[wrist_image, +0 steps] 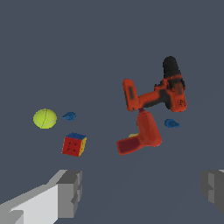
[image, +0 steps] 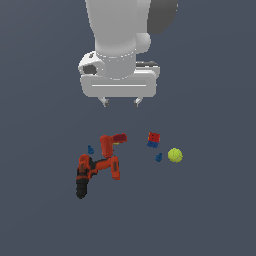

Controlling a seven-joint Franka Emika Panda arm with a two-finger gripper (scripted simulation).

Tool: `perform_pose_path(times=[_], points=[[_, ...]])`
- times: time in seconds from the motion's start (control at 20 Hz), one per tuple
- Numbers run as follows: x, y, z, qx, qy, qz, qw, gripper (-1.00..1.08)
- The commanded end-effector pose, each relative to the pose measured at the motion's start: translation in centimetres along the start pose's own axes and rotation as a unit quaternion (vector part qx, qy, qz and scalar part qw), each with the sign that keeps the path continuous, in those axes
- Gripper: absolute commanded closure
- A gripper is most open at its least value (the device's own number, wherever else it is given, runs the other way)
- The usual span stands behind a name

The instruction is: Pick up a designated object from a clutter of objects.

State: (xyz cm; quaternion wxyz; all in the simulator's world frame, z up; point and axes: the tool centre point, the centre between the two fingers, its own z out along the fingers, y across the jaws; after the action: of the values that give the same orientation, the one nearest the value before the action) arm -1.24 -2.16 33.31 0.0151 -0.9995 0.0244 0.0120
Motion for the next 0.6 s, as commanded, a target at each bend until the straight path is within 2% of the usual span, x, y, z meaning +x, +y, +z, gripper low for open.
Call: perform_pose_path(times=[0.0, 0.55], points=[[0.1, -0.3, 0.4, 0.000, 0.000, 0.002, 1.0000, -0.92], [0.4, -3.7, 6.3, -0.005, 0.002, 0.027, 0.9996, -0.92]])
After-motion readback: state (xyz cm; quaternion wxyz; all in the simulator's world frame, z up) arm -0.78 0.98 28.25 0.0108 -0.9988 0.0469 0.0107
